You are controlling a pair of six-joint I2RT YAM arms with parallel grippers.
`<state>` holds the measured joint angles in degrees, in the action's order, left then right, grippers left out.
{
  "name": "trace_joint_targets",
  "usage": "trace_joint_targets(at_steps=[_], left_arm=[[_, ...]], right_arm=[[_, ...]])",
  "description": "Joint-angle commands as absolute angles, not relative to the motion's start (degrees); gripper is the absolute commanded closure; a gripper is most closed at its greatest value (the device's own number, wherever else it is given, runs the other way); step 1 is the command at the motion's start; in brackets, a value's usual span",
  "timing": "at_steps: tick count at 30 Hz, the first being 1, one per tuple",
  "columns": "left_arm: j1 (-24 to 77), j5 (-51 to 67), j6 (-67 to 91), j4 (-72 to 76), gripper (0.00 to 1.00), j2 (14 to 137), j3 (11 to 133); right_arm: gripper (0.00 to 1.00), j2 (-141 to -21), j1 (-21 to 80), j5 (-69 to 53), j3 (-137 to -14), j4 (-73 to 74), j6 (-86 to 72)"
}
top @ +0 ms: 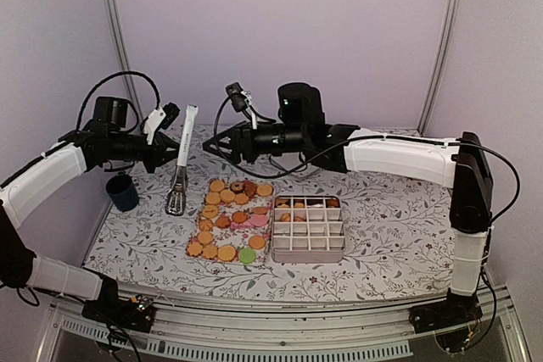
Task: Pack the cookies
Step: Pass from the right arm to the left, then pass from the left arm to the right
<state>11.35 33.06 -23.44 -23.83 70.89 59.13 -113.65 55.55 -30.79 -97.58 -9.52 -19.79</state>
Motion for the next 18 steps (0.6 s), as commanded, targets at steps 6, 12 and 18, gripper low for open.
trace_joint_targets(at_steps=[6, 12, 18], left_arm=[[14.4, 44.5, -22.7, -31.5, 1.0, 71.2, 63.5], [15.3, 42.8, -21.8, -30.0, 1.0, 71.2, 62.8], [16.1, 40.4, -21.4, -28.6, 1.0, 70.7, 62.0]], right_arm=[[0.47, -122.5, 58.0, -47.8, -103.6, -13.7, -28.1], [0.53, -124.5, 59.5, -48.4, -103.7, -20.5, -31.6], [0.62, -126.5, 59.9, -47.3, -102.6, -31.3, -39.1]])
